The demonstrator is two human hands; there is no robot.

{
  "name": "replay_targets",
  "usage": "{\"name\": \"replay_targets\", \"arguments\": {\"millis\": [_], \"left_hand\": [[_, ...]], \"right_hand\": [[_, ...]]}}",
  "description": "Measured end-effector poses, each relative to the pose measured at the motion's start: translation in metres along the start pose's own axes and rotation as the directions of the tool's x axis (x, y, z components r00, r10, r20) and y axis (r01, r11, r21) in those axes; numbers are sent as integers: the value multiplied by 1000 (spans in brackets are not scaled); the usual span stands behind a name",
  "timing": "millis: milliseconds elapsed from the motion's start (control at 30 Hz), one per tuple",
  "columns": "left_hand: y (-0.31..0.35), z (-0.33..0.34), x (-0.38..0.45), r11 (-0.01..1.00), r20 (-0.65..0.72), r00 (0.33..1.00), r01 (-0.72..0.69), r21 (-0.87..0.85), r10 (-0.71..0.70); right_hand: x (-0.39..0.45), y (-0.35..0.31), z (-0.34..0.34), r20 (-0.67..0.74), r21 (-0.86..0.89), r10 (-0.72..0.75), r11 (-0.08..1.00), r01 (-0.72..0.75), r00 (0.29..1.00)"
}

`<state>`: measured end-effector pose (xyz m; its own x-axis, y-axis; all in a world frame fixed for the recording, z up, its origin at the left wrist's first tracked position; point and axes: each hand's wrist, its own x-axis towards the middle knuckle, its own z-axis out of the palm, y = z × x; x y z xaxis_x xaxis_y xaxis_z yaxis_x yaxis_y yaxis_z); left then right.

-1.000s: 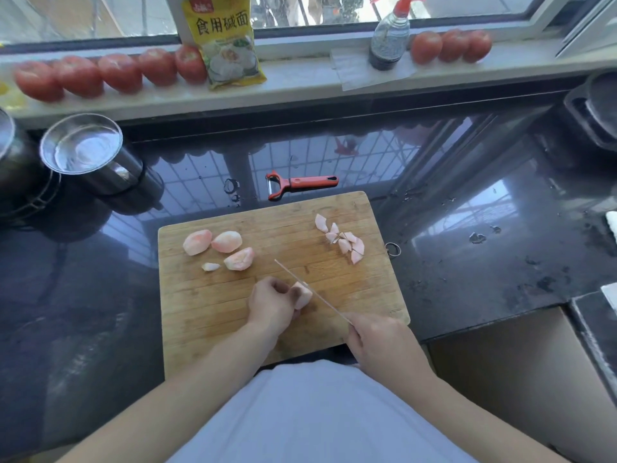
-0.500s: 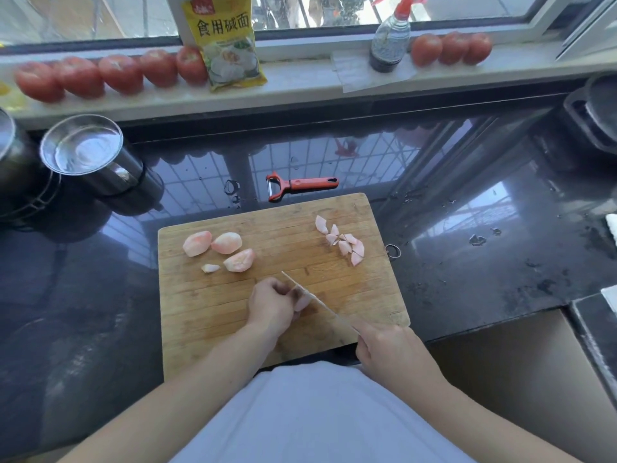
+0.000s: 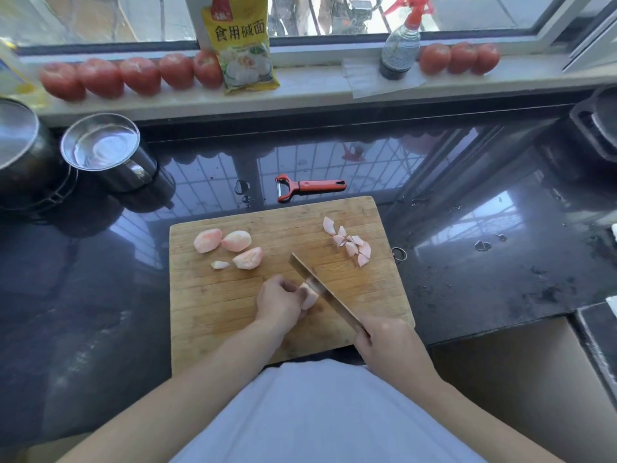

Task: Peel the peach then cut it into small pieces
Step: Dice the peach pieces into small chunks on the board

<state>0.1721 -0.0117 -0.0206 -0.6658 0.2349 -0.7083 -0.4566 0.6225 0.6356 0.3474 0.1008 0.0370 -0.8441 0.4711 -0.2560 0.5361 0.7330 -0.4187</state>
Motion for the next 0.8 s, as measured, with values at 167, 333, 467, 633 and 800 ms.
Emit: {"name": "replay_targets", "arguments": {"millis": [167,333,467,633,800], "left_hand": [[0,1,-2,1000,5,1000,-8,-10,9],[4,1,-6,1000,4,1000,-3,3,3],[3,1,-4,1000,-9,1000,-5,-6,5],[2,1,-4,999,-5,999,-41,-31,40],[0,-1,-1,1000,-12,1000,-23,0,23]], "right_hand": [[-3,-4,-3,21,-58,-6,998,7,1000],[-8,-1,-7,92,-120,-55,991,66,994],[-8,4,-3,74,-188,-24,982,38,997],[20,-15,10,55,-124,11,992,-4,998],[4,-9,-2,-12,-28,5,1000,-5,1000]]}}
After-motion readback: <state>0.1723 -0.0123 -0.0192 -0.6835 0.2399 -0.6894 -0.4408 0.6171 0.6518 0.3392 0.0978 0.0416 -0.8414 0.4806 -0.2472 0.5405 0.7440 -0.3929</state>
